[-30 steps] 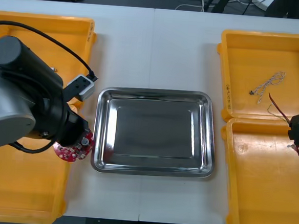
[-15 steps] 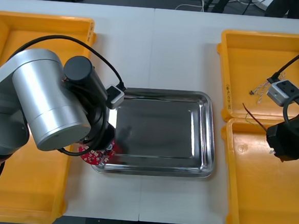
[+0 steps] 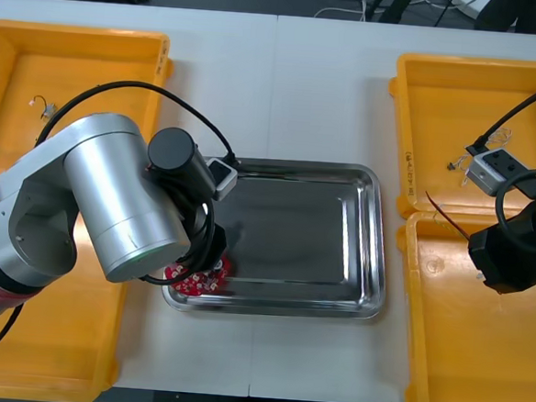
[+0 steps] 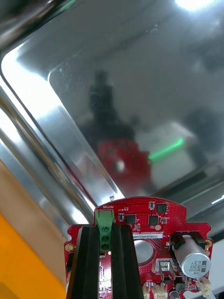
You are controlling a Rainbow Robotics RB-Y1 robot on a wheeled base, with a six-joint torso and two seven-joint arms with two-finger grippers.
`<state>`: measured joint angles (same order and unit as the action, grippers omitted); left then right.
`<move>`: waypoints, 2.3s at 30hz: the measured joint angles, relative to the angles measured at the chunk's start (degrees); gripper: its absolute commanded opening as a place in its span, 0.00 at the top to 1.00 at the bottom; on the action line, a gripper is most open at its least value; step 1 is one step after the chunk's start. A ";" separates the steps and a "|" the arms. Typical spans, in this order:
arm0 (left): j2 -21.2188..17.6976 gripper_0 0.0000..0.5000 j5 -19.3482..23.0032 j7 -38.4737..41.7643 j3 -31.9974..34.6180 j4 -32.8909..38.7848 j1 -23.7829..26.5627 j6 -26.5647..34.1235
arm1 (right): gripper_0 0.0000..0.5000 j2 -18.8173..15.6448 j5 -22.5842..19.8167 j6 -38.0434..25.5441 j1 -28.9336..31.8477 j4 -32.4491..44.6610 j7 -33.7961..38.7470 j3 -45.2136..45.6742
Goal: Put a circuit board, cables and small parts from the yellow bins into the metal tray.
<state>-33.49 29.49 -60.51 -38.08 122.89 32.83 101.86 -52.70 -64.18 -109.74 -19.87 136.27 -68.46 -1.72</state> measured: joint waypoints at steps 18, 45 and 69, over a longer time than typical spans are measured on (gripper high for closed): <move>1.12 1.00 -4.09 0.96 -5.06 -6.51 0.00 -9.90 | 1.00 0.00 0.35 0.00 0.00 0.04 0.00 0.00; 1.19 1.00 -4.73 5.35 -6.36 -9.00 0.00 -14.05 | 1.00 0.03 0.64 0.00 0.00 0.07 0.00 0.00; 1.19 0.27 -5.82 5.35 -8.48 -9.16 0.00 -14.15 | 1.00 0.04 1.13 0.00 0.00 0.08 0.00 0.00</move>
<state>-32.31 23.67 -55.16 -46.56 113.73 32.83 87.71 -52.65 -63.05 -109.74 -19.87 136.35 -68.46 -1.72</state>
